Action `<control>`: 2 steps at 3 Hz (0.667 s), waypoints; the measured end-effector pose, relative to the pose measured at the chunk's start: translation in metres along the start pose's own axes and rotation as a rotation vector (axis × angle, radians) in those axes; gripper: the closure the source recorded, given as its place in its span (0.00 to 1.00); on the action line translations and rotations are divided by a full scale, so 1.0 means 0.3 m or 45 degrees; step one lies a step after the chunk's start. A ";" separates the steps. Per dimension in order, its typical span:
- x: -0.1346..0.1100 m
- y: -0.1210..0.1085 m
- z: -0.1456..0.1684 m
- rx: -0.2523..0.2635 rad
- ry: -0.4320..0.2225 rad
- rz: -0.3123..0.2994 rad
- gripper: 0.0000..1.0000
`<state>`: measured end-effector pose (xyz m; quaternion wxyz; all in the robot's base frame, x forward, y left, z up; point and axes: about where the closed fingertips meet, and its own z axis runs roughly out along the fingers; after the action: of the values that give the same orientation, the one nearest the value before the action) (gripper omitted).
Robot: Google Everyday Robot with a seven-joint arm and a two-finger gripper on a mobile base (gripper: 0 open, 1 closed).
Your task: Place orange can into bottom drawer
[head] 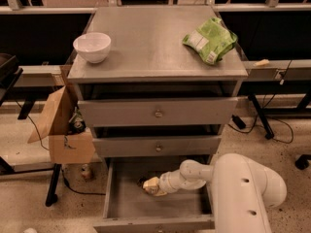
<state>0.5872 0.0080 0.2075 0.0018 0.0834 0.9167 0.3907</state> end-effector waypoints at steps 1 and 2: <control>-0.006 -0.030 0.002 0.047 -0.021 0.032 0.34; -0.007 -0.035 0.002 0.053 -0.025 0.038 0.11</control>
Offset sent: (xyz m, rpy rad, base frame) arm 0.0005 -0.0064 -0.0074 -0.0386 0.0132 -0.0288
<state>0.5877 0.0008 0.1994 0.0031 0.1007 0.9233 0.3706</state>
